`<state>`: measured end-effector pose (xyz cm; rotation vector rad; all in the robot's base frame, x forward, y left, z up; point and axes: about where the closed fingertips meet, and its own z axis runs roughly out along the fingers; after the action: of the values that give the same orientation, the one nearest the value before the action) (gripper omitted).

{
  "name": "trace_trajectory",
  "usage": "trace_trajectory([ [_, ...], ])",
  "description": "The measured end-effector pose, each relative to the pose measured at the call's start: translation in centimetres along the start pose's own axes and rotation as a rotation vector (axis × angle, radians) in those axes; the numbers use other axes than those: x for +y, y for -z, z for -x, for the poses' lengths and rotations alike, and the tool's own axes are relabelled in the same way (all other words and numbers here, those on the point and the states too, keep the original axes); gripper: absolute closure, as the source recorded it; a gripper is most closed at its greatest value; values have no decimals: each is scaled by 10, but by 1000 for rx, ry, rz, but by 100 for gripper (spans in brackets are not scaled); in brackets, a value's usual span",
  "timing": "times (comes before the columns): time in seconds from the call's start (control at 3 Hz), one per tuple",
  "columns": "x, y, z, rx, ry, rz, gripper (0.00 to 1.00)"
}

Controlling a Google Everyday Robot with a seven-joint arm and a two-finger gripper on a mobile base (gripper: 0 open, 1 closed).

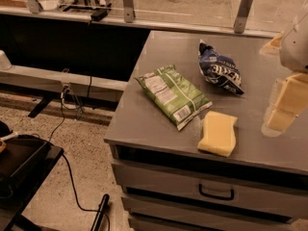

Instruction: Pick blue chip bag

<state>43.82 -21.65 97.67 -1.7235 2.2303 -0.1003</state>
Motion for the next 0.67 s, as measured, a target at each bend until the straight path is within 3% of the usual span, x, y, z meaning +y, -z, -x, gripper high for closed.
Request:
trace_trajectory([
  [0.33, 0, 0, 0, 0, 0, 0, 0],
  [0.67, -19, -6, 0, -9, 7, -26, 0],
])
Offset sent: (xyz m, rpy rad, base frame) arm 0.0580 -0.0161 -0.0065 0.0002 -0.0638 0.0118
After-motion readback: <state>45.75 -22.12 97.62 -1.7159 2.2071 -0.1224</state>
